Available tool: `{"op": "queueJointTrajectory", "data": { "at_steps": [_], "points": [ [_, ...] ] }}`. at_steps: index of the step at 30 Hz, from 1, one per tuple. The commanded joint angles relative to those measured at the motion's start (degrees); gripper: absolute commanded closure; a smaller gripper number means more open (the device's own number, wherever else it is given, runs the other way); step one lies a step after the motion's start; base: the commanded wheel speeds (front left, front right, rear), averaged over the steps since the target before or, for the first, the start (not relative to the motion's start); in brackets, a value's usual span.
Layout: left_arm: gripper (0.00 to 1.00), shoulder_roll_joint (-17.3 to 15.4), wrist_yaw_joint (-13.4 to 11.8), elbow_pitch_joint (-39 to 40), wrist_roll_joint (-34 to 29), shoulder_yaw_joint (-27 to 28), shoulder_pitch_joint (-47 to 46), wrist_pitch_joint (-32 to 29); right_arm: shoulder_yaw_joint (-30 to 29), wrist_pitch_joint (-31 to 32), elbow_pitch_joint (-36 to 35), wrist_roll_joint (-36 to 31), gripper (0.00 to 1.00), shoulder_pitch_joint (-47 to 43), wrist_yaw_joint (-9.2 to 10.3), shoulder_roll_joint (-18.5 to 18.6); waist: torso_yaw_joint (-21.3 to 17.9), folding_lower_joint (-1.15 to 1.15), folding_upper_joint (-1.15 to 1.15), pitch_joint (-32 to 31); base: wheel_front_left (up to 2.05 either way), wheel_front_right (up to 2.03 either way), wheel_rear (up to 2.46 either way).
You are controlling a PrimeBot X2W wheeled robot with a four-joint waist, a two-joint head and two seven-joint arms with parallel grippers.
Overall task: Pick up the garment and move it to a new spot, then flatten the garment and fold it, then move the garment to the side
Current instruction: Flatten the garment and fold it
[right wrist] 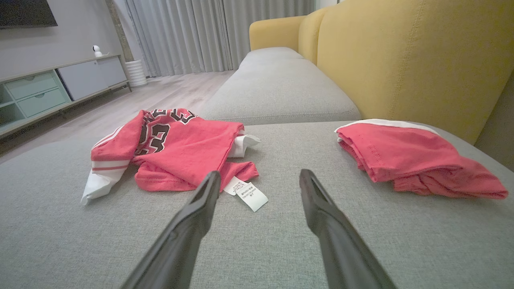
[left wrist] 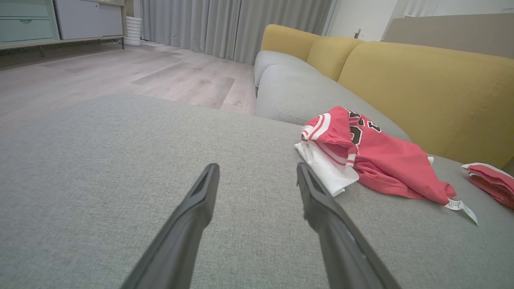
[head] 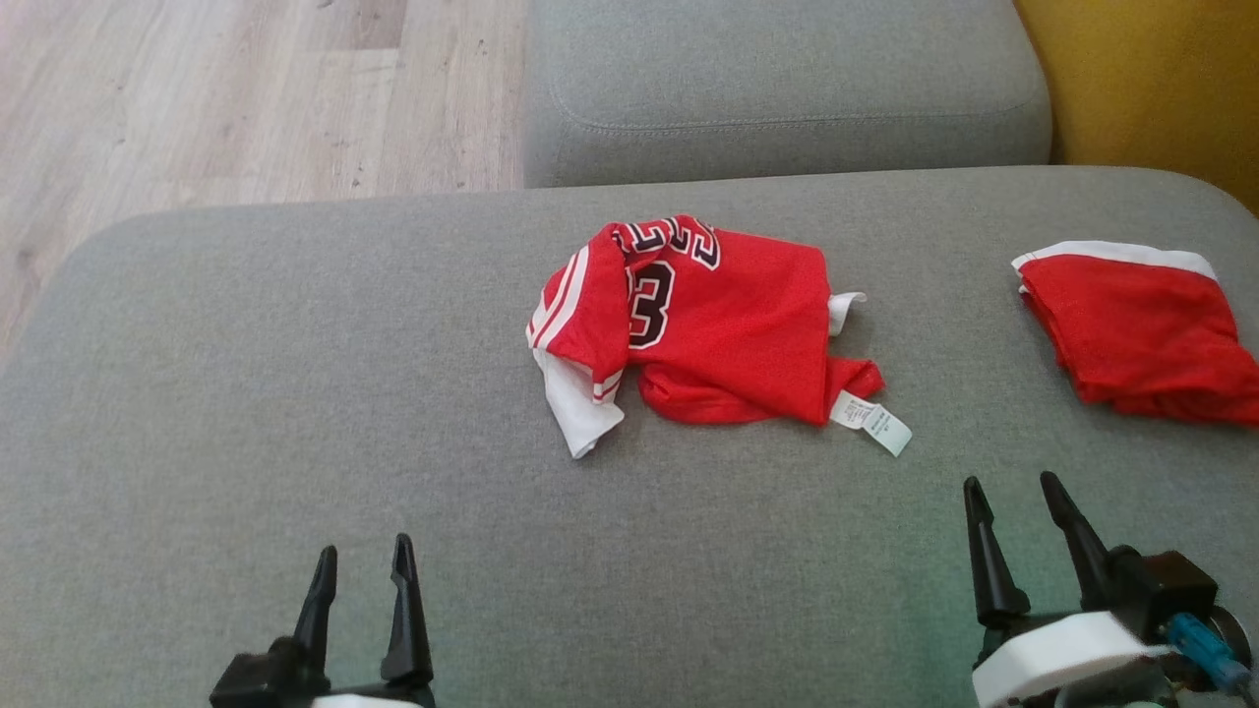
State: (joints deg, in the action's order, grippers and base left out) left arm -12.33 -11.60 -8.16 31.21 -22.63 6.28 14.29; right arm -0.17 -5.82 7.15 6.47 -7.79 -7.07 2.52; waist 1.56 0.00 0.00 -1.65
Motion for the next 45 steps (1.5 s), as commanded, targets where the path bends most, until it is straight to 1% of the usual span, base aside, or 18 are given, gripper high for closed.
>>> {"op": "queueJointTrajectory", "data": {
  "at_steps": [1, 9, 13, 17, 21, 27, 30, 35, 36, 37, 38, 42, 45],
  "points": [
    [0.0, -0.9, -0.2, 1.8, -0.6, 1.8, -2.0, 0.7, 1.5, -0.8, -2.1, -0.3, 0.0, 1.9, -0.42, 0.4, 0.0, 0.0, 0.0, 0.1, 0.0, 0.0, 0.0],
    [0.0, -0.7, 0.0, 1.3, -1.2, 0.5, -3.4, 0.3, 1.5, -0.6, -2.5, -0.6, 0.0, 2.6, -0.42, 0.4, -0.2, 0.0, 0.0, 1.2, 0.0, 0.0, 0.0],
    [0.0, 0.3, 1.3, 1.1, -2.3, -2.0, -6.9, -0.9, 2.0, -0.5, -3.1, -0.8, 0.0, 3.7, -0.42, 0.4, -1.0, 0.0, 0.0, 3.0, 0.0, 0.0, 0.0],
    [0.0, 1.6, 2.9, -0.7, -3.9, -4.7, -12.8, -2.7, 2.9, -0.2, -4.0, -1.1, 0.0, 5.7, -0.42, 0.4, -2.6, 0.0, 0.0, 6.1, 0.0, 0.0, 0.0],
    [0.0, 2.9, 4.5, -5.0, -5.2, -6.7, -19.9, -4.9, 4.1, -0.1, -4.6, -1.4, 0.0, 8.4, -0.42, 0.4, -5.4, 0.0, 0.0, 10.0, 0.0, 0.0, 0.0],
    [0.0, 4.4, 4.9, -13.1, -4.7, -5.9, -27.2, -6.5, 5.8, -0.7, -4.1, -1.5, 0.0, 12.5, -0.42, 0.4, -9.9, 0.0, 0.0, 14.7, 0.0, 0.0, 0.0],
    [0.0, 4.5, 5.2, -16.8, -4.3, -5.3, -29.5, -6.0, 5.9, -1.3, -3.6, -1.3, 0.0, 13.8, -0.42, 0.4, -11.6, 0.0, 0.0, 16.2, 0.0, 0.0, 0.0],
    [0.0, 4.8, 5.8, -20.8, -4.3, -5.0, -32.6, -4.4, 5.7, -2.2, -2.4, -0.9, 0.0, 14.7, -0.42, 0.4, -13.0, 0.0, 0.0, 17.2, 0.0, 0.0, 0.0],
    [0.2, 4.8, 5.8, -21.2, -4.6, -5.0, -33.2, -3.7, 5.6, -2.4, -2.1, -0.8, 0.0, 14.8, -0.42, 0.4, -13.1, 0.0, 0.0, 17.2, 0.0, 0.0, 0.0],
    [0.52, 4.8, 5.8, -21.4, -4.8, -4.9, -33.7, -3.0, 5.5, -2.6, -1.7, -0.8, 0.0, 14.8, -0.42, 0.4, -13.2, 0.0, 0.0, 17.1, 0.0, 0.0, 0.0],
    [1.0, 5.0, 5.8, -21.4, -5.0, -4.9, -34.2, -2.5, 5.3, -2.7, -1.4, -0.7, 0.0, 14.8, -0.42, 0.4, -13.2, 0.0, 0.0, 16.9, 0.0, 0.0, 0.0],
    [1.0, 5.6, 6.2, -20.1, -6.3, -6.0, -35.3, -0.9, 4.6, -3.0, -0.3, -0.6, 0.0, 14.4, -0.42, 0.4, -12.5, 0.0, 0.0, 15.5, 0.0, 0.0, 0.0],
    [1.0, 6.3, 6.7, -16.6, -7.0, -6.9, -35.5, -0.1, 4.2, -3.1, 0.0, -0.5, 0.0, 14.1, -0.42, 0.4, -11.6, 0.0, 0.0, 14.1, 0.0, 0.0, 0.0]
  ]
}}
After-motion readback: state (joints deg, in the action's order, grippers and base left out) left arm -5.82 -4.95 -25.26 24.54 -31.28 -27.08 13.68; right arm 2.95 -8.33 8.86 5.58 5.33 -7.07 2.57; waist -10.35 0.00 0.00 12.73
